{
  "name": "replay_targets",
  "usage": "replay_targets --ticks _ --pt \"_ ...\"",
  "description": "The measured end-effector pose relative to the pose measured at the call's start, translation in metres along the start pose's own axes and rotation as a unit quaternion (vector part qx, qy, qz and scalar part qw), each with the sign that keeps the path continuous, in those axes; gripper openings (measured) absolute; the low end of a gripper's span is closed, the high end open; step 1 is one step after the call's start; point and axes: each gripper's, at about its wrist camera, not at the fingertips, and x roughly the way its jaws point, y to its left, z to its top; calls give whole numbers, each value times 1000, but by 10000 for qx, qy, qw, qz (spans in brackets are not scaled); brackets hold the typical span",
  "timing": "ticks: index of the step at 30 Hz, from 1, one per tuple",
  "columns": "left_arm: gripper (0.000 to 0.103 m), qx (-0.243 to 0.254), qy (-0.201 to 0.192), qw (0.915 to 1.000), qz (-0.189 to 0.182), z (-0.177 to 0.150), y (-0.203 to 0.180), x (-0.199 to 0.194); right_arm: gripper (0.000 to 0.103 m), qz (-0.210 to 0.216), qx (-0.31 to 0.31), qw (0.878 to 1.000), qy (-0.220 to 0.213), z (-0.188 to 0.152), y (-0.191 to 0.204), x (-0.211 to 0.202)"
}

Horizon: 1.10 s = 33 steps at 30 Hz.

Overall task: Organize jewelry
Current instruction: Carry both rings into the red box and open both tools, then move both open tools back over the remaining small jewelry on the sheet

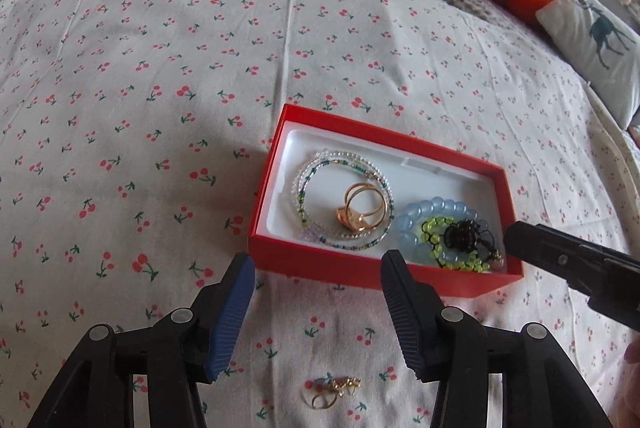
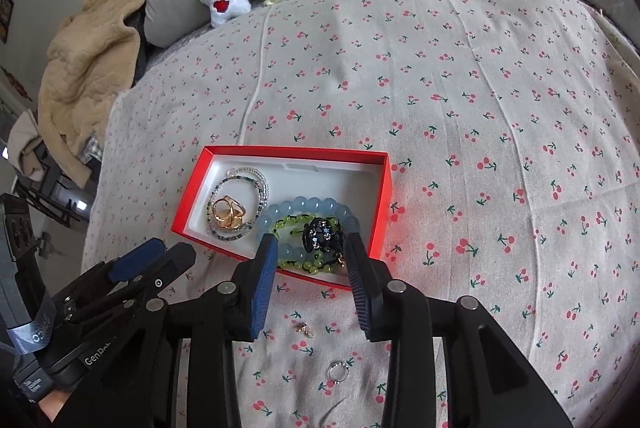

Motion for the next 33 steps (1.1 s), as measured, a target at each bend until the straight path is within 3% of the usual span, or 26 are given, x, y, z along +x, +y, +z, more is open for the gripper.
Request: replay_targets --ticks 1,9,11,23,33 --pt "60 -43 56 10000 -26 -3 2 -1 49 -3 21 10000 -23 -2 -1 -3" --pt "74 -311 301 9990 -147 -17 20 -12 52 -196 -31 9998 15 -17 -6 -16" --pt "80 -322 322 9989 -108 -21 23 -15 60 -269 -57 9996 64 -22 -7 -18" --pt "88 -209 504 9984 155 -42 41 -23 64 -489 -291 9976 388 -54 -8 -26" --pt "88 108 740 9966 339 -61 43 -19 64 -787 -372 9925 860 -77 -14 -15"
